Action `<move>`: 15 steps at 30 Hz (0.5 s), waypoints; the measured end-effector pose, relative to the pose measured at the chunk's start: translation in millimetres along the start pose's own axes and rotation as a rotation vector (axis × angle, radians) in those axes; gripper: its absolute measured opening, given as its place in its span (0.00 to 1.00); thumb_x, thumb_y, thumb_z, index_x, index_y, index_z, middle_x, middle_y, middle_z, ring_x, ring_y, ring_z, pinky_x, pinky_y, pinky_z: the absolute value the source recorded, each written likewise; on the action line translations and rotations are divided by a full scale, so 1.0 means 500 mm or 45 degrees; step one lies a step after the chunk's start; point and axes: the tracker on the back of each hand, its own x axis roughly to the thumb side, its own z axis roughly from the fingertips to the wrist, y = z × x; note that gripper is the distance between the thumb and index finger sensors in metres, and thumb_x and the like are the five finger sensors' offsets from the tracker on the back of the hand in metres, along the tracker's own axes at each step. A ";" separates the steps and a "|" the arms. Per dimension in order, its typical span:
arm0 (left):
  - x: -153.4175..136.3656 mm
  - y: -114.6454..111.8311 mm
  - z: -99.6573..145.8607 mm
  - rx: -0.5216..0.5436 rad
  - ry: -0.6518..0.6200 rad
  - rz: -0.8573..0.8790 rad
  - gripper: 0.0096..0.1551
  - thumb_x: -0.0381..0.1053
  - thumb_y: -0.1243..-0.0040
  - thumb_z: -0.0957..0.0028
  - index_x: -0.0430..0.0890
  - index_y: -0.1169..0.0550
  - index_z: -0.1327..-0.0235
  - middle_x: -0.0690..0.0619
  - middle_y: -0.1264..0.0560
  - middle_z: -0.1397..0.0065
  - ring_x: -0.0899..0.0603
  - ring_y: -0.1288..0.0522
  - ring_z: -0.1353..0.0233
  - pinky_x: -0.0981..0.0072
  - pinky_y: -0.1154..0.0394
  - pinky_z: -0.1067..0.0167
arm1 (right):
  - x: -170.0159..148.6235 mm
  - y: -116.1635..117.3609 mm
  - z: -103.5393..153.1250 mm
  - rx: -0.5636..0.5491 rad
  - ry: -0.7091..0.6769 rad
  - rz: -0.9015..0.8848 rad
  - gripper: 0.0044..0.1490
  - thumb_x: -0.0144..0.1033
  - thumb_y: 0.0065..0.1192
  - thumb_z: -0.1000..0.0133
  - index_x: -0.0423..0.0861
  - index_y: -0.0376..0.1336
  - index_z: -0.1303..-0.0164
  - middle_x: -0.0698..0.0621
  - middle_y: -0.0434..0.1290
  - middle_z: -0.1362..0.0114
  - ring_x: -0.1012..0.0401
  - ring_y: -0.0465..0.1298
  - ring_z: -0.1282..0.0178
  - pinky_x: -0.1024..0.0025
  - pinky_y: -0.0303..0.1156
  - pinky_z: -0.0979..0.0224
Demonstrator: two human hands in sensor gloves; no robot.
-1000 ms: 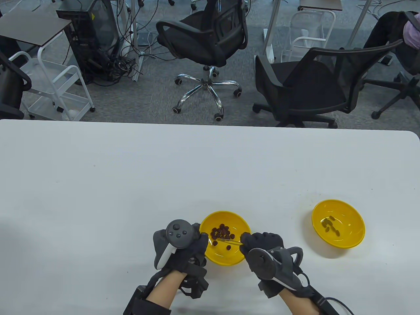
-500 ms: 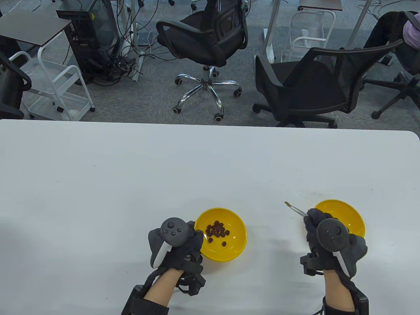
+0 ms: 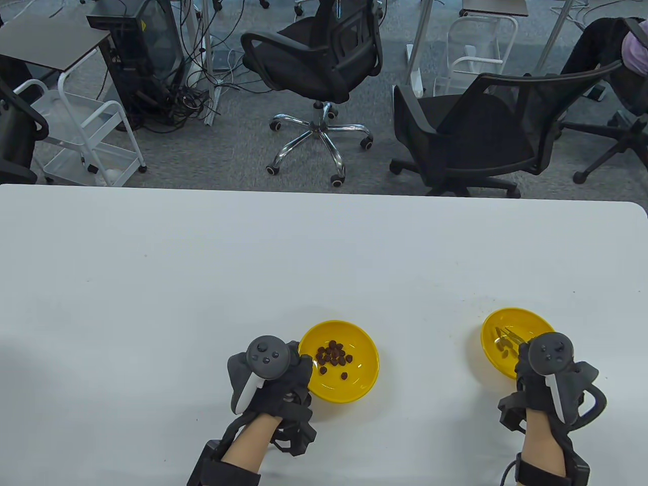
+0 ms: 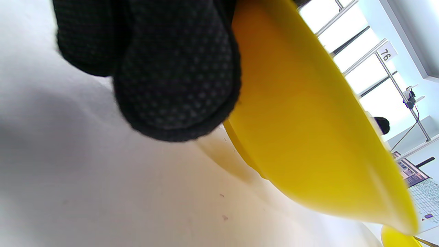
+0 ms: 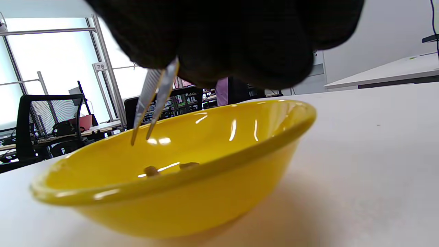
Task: Pick raisins with tweezers into bowl
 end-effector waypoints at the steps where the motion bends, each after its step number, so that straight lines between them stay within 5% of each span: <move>1: 0.000 0.001 0.000 0.002 0.001 0.002 0.31 0.48 0.55 0.40 0.27 0.36 0.33 0.42 0.13 0.60 0.54 0.11 0.71 0.52 0.18 0.54 | 0.002 0.000 0.001 -0.029 -0.002 0.005 0.28 0.39 0.68 0.51 0.38 0.77 0.46 0.49 0.79 0.54 0.58 0.81 0.60 0.46 0.70 0.36; 15: -0.030 0.039 -0.006 0.104 0.082 0.022 0.31 0.48 0.55 0.40 0.27 0.37 0.33 0.42 0.13 0.59 0.54 0.11 0.70 0.52 0.18 0.53 | 0.045 -0.018 0.032 -0.095 -0.168 -0.004 0.28 0.40 0.67 0.50 0.39 0.76 0.45 0.50 0.79 0.53 0.57 0.81 0.60 0.46 0.69 0.36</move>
